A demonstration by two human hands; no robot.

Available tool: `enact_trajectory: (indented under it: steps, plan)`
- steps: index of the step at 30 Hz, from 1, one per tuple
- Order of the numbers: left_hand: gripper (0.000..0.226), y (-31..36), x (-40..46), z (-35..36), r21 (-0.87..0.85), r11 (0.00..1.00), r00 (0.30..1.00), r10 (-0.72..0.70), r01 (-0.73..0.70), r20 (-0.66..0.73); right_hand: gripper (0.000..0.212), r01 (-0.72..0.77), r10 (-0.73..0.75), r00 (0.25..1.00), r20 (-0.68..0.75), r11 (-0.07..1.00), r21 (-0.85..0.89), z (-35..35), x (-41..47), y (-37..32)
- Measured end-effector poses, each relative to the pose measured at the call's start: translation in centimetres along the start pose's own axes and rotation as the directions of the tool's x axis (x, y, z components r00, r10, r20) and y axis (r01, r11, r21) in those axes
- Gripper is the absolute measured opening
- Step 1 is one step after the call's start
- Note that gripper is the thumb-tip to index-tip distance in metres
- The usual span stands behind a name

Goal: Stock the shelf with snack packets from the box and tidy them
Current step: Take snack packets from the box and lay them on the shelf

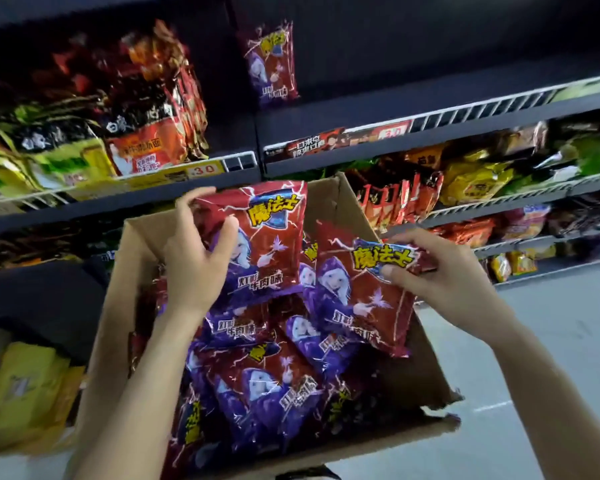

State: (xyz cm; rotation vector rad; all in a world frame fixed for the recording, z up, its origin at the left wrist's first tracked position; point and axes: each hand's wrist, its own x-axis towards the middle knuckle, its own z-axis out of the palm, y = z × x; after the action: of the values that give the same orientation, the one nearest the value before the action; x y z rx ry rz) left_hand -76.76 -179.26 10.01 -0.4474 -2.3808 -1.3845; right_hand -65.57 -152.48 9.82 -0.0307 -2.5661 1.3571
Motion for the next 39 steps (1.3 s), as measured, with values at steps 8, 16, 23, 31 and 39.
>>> enact_trajectory:
  steps: [8, 16, 23, 31, 39]
  plan:
    - [0.004, 8.7, -1.3, 10.2, -0.194, 0.973, 0.989, -0.138, 0.124, -0.058, 0.02, 0.074, -0.078, 0.93, -0.358, 0.997, -0.024, -14.5, -2.3, 4.4]
    - [0.021, 16.0, -2.3, 21.4, -0.193, 0.977, 0.991, -0.067, 0.088, 0.112, 0.019, -0.081, -0.01, 0.952, -0.307, 0.956, -0.284, -23.9, -3.8, 14.1]
    - [0.046, 17.7, 0.9, 29.1, -0.192, 0.976, 0.989, -0.076, 0.099, 0.123, 0.021, -0.068, -0.019, 0.972, -0.233, 0.932, -0.356, -29.7, -0.5, 18.7]
    - [0.034, 20.1, 12.4, 34.8, -0.202, 0.977, 0.998, 0.07, -0.071, -0.011, 0.016, -0.003, -0.109, 0.915, -0.389, 0.961, -0.277, -37.0, 10.8, 20.0]
    - [0.048, 23.3, 22.2, 42.1, -0.306, 0.931, 0.98, 0.194, -0.2, -0.051, 0.019, 0.099, -0.203, 0.813, -0.545, 0.972, -0.215, -45.0, 23.5, 24.3]
